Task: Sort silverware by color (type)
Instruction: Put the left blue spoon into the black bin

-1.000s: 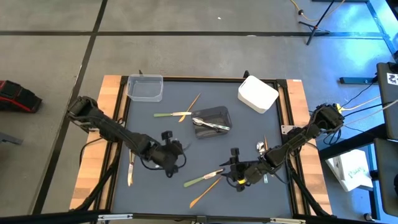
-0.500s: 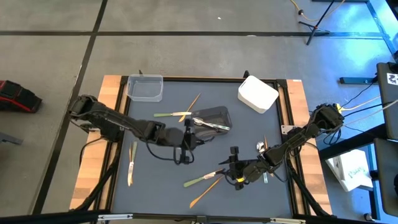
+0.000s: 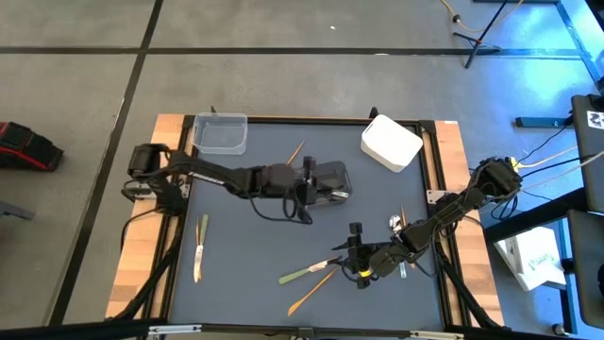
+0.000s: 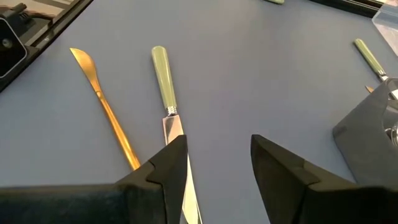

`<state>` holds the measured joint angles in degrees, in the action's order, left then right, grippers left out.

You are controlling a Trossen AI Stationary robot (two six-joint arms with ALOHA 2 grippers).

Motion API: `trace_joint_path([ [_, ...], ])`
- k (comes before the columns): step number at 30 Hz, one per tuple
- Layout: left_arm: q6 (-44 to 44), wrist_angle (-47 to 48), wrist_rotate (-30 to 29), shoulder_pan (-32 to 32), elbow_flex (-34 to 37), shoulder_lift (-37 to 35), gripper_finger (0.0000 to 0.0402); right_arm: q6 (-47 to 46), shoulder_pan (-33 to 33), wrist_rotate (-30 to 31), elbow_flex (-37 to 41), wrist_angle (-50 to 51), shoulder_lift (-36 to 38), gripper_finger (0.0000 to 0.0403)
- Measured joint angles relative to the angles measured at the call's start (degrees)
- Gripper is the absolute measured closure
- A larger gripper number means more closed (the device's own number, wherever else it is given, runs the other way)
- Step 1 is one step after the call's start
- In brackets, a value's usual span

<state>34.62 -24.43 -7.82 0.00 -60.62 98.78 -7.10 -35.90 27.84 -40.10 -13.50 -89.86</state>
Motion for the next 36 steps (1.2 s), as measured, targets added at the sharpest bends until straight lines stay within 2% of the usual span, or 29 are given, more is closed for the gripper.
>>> trace_joint_path([
  [4, 4.7, -0.7, 4.5, 2.6, 0.0, 2.0, 0.0392, 0.0, 0.0, 0.0, 0.0, 0.0, 0.0, 0.0238],
  [15, 3.2, 12.0, 4.5, 5.0, 0.0, 3.7, 0.0392, 0.1, 0.4, 0.0, 0.0, 0.0, 0.0, 0.0238],
  [20, 3.2, 13.0, 4.4, 4.9, 0.0, 3.7, 0.0389, 0.1, 0.4, 0.0, 0.0, -0.1, 0.0, 0.0238],
  [24, 3.0, 12.8, 4.3, 4.7, 0.0, 3.7, 0.0364, 0.1, 0.4, 0.0, 0.0, -0.4, 0.0, 0.0238],
  [26, 3.0, 12.1, 3.2, 4.3, 0.0, 3.7, 0.0345, 0.1, 0.4, 0.0, 0.0, -0.4, 0.0, 0.0238],
  [30, 3.0, 11.5, -2.7, 3.1, 0.0, 3.5, 0.0313, 0.1, 0.4, 0.0, 0.0, -0.4, 0.0, 0.0238],
  [36, -0.5, 11.5, -11.4, -1.7, 0.0, -0.5, 0.0303, 0.2, 0.4, 0.3, 0.0, -1.8, 0.1, 0.0238],
])
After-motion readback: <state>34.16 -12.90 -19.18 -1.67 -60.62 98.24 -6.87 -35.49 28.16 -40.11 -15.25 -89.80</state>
